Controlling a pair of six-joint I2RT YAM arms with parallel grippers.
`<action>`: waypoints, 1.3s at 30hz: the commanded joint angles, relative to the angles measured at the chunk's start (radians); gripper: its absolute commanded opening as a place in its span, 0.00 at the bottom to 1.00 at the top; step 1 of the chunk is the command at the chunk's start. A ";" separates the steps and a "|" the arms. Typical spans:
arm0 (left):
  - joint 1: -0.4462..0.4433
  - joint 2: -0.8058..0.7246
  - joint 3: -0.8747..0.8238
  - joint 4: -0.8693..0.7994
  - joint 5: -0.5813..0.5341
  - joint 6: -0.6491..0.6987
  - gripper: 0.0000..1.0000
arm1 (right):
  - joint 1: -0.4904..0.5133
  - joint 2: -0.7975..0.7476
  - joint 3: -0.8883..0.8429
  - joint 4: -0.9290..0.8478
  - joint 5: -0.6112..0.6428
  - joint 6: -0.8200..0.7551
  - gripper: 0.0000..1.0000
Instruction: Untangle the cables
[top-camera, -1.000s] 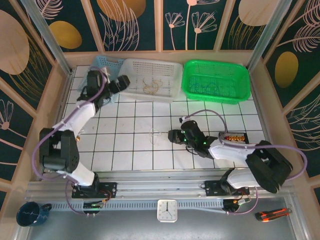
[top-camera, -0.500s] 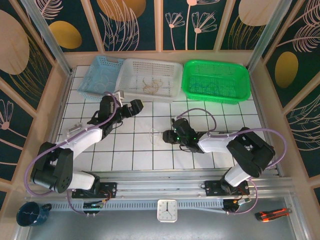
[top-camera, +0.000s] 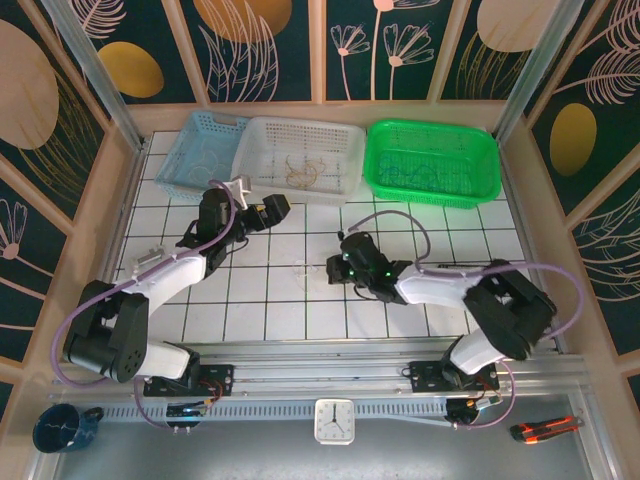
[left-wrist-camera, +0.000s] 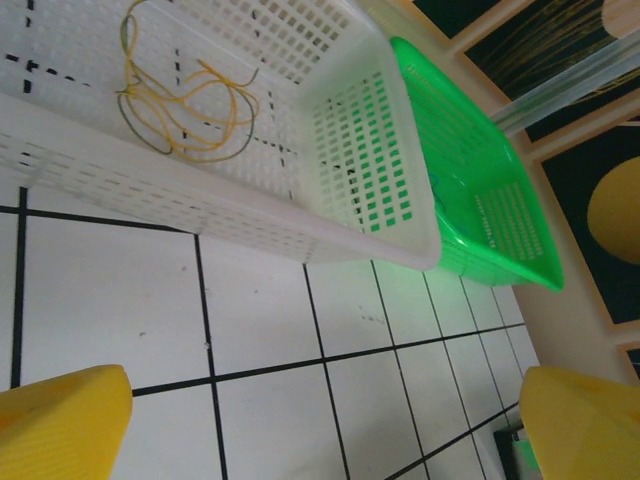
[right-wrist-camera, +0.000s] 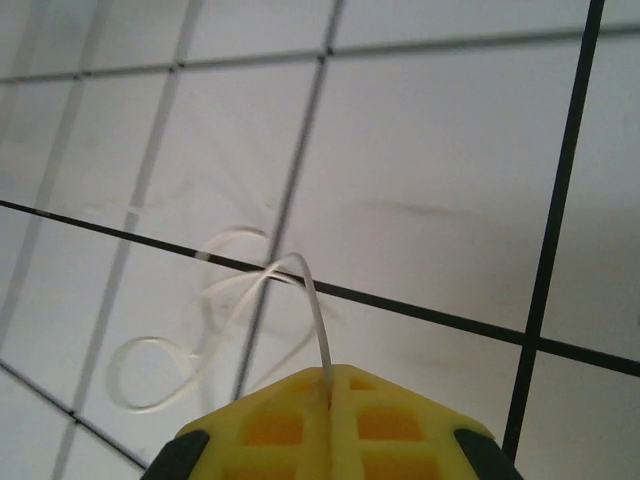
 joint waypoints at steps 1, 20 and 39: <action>-0.013 -0.006 -0.024 0.051 0.065 0.000 0.99 | 0.006 -0.158 0.047 -0.044 0.064 -0.032 0.00; -0.161 -0.051 -0.139 0.253 0.100 0.108 0.91 | -0.084 -0.253 0.195 -0.148 0.003 -0.116 0.00; -0.169 0.057 -0.126 0.375 0.119 0.059 0.83 | -0.110 -0.321 0.244 -0.167 -0.025 -0.129 0.00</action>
